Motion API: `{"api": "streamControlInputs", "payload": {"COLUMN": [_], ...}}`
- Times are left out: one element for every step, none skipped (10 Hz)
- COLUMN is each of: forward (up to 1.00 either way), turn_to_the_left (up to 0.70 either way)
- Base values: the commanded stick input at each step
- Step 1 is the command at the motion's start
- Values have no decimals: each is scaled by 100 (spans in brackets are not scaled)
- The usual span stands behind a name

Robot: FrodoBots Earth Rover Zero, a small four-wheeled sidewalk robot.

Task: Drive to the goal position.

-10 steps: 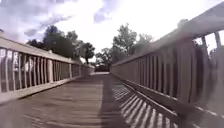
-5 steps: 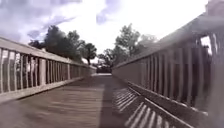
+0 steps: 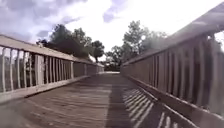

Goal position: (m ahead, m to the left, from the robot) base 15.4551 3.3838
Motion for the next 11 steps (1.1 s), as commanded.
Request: {"api": "streamControlInputs", "payload": {"forward": [100, 100, 100, 100, 100, 100, 100, 100, 100, 100, 100], "turn_to_the_left": [0, 0, 0, 0, 0, 0, 0, 0, 0, 0, 0]}}
